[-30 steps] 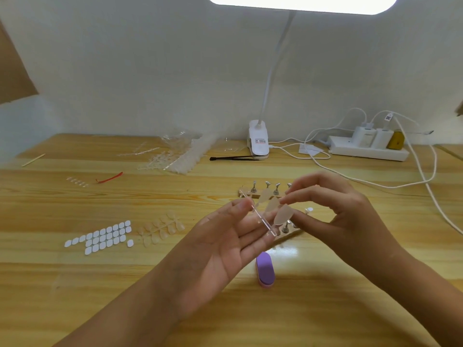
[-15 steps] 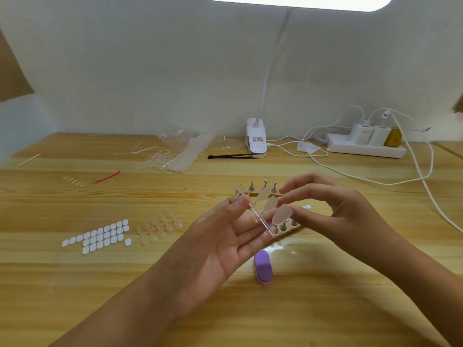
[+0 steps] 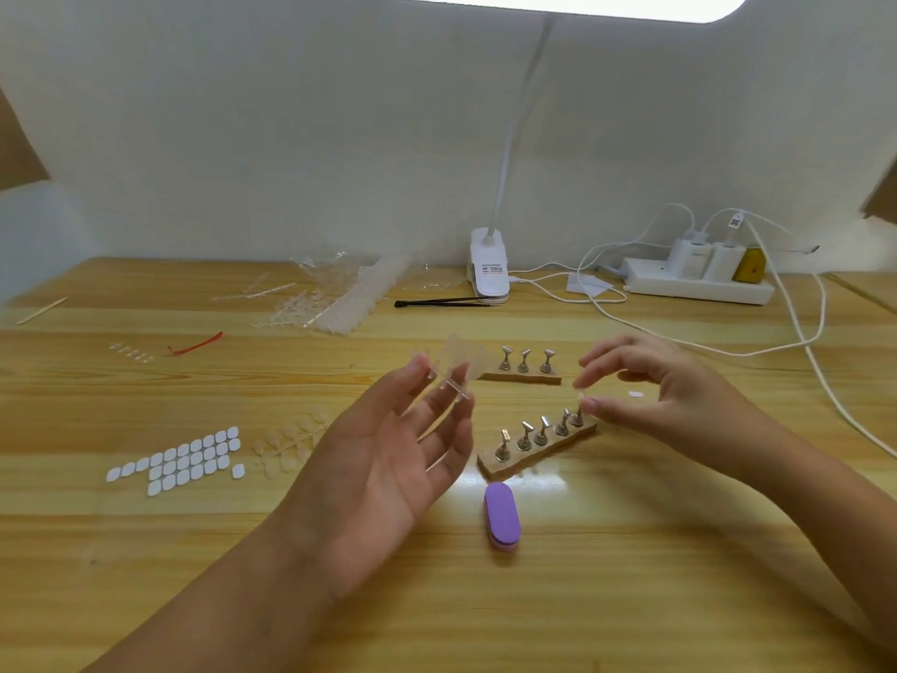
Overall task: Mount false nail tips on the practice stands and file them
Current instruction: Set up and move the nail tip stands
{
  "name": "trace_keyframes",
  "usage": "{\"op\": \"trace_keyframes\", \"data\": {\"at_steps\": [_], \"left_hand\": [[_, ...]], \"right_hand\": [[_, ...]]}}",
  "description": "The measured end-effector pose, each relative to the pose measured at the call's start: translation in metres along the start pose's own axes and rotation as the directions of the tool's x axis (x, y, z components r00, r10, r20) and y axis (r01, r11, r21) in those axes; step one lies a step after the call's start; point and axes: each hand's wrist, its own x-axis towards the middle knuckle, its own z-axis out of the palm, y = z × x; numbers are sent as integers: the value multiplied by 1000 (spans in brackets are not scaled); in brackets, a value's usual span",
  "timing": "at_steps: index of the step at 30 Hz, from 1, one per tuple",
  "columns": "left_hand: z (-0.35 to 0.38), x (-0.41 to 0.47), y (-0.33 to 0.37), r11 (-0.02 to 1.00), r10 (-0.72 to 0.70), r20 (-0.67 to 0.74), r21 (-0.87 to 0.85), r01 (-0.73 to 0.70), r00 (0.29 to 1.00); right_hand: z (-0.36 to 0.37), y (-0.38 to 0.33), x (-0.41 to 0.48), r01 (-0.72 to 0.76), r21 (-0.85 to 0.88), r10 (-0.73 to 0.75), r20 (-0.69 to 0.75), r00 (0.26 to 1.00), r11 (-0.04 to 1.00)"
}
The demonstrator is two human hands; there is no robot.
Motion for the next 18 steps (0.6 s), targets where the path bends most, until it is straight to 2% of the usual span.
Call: {"op": "trace_keyframes", "data": {"at_steps": [8,18], "left_hand": [[4,-2,2,1000,-6,-63,-8,5,998],[5,-1,1,1000,-13,-100,-2,13,995]], "right_hand": [[9,4,1,63,-19,-63,17,998,998],[16,3,3,114,-145,-107,57,993,983]]}}
